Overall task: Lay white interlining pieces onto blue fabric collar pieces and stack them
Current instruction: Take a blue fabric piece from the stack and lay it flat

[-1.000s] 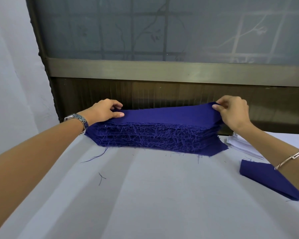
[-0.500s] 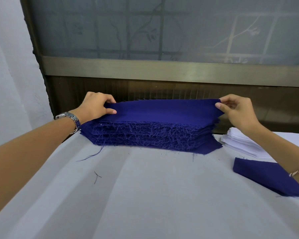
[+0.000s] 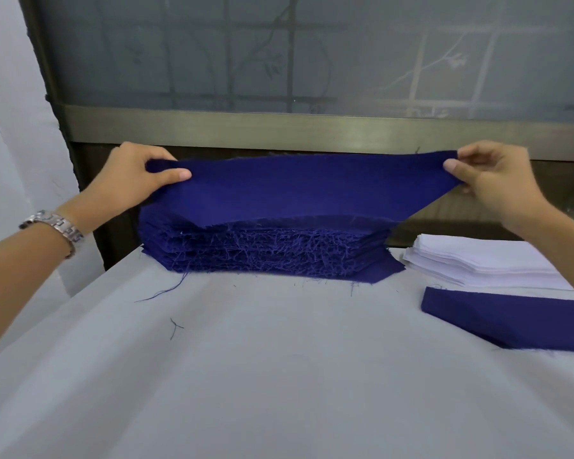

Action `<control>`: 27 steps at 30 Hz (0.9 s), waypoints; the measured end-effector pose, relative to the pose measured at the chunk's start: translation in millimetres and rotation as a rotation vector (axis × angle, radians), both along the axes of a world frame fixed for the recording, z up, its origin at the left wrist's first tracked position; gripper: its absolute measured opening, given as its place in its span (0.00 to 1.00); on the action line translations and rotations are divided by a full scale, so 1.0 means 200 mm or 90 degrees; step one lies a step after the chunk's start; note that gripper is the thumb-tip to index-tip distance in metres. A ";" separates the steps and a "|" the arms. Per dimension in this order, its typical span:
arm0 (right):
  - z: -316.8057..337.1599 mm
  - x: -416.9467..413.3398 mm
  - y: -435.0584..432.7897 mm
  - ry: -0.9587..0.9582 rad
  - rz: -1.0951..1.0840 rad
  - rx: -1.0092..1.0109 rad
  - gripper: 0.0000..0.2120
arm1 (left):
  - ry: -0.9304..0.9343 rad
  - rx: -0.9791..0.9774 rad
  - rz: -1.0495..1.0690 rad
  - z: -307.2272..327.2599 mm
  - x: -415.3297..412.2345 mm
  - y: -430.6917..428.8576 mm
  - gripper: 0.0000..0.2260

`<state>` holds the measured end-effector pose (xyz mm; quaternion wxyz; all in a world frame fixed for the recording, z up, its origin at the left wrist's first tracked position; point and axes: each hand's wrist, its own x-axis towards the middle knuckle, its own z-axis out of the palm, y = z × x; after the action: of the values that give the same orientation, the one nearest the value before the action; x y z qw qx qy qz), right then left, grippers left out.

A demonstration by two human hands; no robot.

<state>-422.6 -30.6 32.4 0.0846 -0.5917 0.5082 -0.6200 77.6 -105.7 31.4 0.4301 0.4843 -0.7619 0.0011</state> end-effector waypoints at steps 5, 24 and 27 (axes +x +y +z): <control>0.07 -0.26 0.16 0.025 0.015 0.123 0.05 | 0.084 0.224 -0.087 0.03 -0.08 0.10 0.12; -0.36 -0.66 0.67 0.268 0.248 0.762 0.12 | -0.174 0.702 -0.233 -0.43 -0.26 0.32 0.25; -0.38 -0.61 0.68 0.280 0.249 0.778 0.10 | -0.207 0.715 -0.229 -0.47 -0.25 0.33 0.27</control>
<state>-544.9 105.2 -43.6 0.4093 -0.6310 0.6563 -0.0598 27.2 -39.5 -61.9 -0.0195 0.4943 -0.7719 -0.3995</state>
